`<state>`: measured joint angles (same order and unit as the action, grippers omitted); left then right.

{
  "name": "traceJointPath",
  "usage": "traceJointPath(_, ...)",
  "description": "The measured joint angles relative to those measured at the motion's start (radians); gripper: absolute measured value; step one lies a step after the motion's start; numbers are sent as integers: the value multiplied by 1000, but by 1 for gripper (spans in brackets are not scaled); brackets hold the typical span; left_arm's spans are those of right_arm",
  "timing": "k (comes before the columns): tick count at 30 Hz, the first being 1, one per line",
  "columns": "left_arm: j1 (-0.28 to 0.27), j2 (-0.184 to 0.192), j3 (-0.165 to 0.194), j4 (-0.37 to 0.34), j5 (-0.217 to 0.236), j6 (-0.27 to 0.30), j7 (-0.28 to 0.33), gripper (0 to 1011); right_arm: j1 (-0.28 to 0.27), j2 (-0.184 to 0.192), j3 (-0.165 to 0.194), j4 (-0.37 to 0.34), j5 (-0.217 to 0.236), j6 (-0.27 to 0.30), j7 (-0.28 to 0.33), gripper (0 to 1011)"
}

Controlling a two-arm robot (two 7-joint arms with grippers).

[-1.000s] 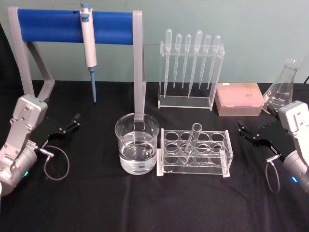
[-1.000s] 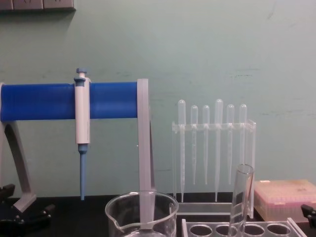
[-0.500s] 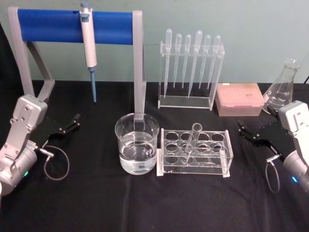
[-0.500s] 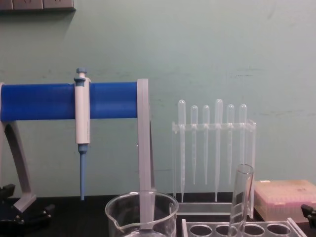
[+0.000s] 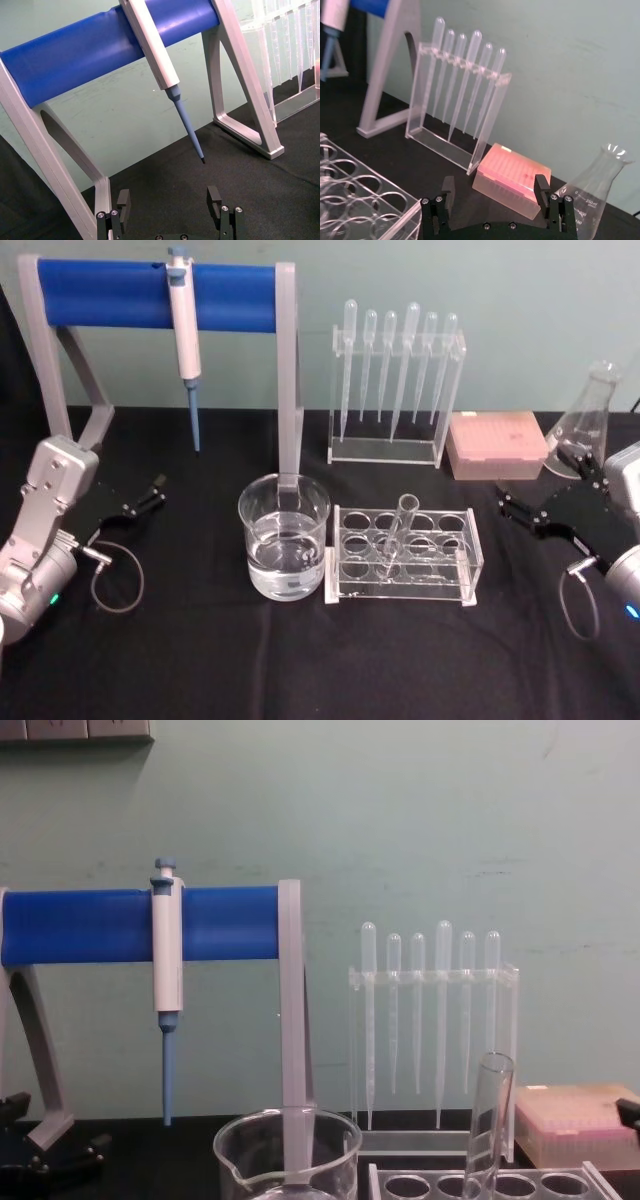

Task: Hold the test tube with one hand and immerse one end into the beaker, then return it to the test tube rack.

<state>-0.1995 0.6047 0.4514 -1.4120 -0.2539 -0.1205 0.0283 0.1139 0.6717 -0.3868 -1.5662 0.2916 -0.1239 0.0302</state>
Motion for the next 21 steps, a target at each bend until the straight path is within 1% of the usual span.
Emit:
traceJointPath(2,0,0,0,0,0,0,0,1000,-20,15,15,-28,11,-1,11,1002)
traceJointPath(5,0,0,0,0,0,0,0,1000,-66,45,51,-80,52,-5,42,1002)
traceJointPath(8,0,0,0,0,0,0,0,1000,-91,60,71,-104,79,-13,69,1002)
traceJointPath(9,0,0,0,0,0,0,0,1000,-108,71,83,-117,97,-19,90,1002)
traceJointPath(12,0,0,0,0,0,0,0,1000,-130,88,98,-133,124,-27,126,1002)
traceJointPath(15,0,0,0,0,0,0,0,1000,-168,116,119,-152,166,-40,189,1002)
traceJointPath(18,0,0,0,0,0,0,0,1000,-188,131,127,-159,191,-50,235,1002)
traceJointPath(19,0,0,0,0,0,0,0,1000,-199,141,128,-162,207,-58,271,1002)
traceJointPath(21,0,0,0,0,0,0,0,1000,-205,147,128,-162,223,-68,307,1002)
